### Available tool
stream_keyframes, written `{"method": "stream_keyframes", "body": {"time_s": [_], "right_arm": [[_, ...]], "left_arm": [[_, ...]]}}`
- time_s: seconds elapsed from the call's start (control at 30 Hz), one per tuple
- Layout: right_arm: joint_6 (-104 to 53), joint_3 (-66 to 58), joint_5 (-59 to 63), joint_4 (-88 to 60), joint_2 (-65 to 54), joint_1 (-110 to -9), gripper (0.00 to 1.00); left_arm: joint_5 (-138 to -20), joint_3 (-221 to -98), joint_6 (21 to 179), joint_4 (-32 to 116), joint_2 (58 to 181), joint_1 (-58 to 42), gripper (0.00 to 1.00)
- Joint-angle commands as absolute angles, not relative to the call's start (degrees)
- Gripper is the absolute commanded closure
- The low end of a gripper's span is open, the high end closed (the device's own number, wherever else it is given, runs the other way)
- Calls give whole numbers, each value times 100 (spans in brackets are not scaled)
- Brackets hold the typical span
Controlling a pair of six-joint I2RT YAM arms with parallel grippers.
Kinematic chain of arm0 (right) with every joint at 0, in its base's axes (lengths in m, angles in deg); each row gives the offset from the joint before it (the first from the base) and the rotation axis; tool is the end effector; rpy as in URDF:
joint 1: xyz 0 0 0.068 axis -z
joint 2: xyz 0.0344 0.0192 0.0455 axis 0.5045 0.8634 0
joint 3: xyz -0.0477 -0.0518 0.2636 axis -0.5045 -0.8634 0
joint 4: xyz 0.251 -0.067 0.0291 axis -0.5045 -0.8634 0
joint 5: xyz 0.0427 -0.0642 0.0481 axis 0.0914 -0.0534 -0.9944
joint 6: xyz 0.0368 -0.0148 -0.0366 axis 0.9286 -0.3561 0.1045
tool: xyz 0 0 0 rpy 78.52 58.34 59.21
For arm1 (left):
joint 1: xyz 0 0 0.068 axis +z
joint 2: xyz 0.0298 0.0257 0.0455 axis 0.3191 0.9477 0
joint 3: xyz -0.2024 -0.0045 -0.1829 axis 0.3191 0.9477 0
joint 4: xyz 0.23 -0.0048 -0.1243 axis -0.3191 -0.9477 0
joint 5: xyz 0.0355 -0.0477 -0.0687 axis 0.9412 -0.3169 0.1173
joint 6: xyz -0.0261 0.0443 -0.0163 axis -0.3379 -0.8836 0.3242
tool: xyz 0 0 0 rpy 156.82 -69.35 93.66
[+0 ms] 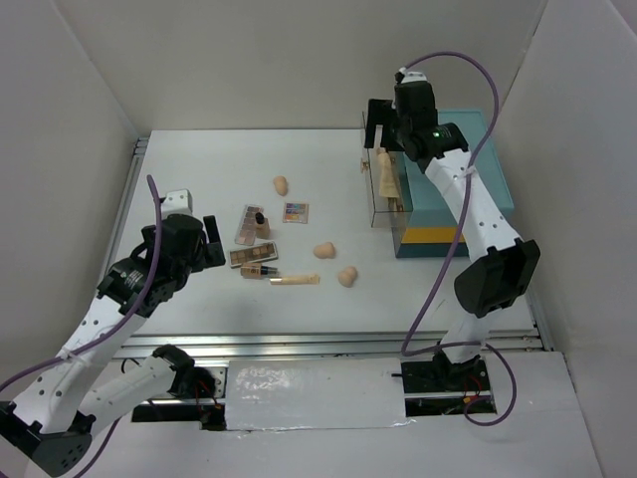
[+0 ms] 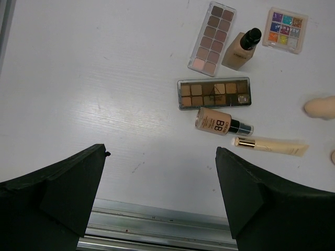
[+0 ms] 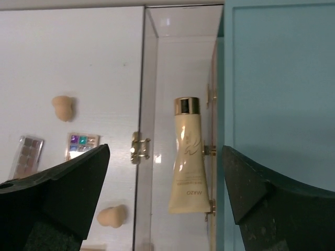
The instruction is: Organize the makeup
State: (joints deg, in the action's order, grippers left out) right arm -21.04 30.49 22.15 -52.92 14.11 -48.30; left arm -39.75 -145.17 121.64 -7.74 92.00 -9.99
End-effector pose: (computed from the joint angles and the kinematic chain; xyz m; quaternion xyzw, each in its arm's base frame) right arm 0.3786 0.1148 0.4162 0.0036 0.8643 0.0296 0.5020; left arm 0.1470 -0.0592 0.3473 -0.1510 0.8600 -0.0092 0.4874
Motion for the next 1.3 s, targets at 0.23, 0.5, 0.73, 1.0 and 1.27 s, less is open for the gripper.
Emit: {"method": "stream_keyframes", "body": {"time_s": [0.23, 0.5, 0.73, 1.0, 1.27], "right_arm": [[-3167, 1070, -250, -4170, 46, -6649, 19], [-4267, 495, -295, -4046, 1169, -7811, 21], [-4452, 654, -585, -4170, 2040, -7987, 29], [-4321, 242, -655, -3862, 2392, -8004, 39], [-4110, -31, -533, -3695, 2726, -8066, 43]], "left_arm": [[-3457, -14619, 12323, -817, 9088, -996, 1], [-2832, -14690, 12762, -1143, 8824, -960, 0], [-2981, -14672, 12639, -1055, 8876, -934, 1], [-3104, -14637, 12543, -976, 8912, -925, 0], [-3131, -14628, 12534, -967, 8947, -925, 1]]}}
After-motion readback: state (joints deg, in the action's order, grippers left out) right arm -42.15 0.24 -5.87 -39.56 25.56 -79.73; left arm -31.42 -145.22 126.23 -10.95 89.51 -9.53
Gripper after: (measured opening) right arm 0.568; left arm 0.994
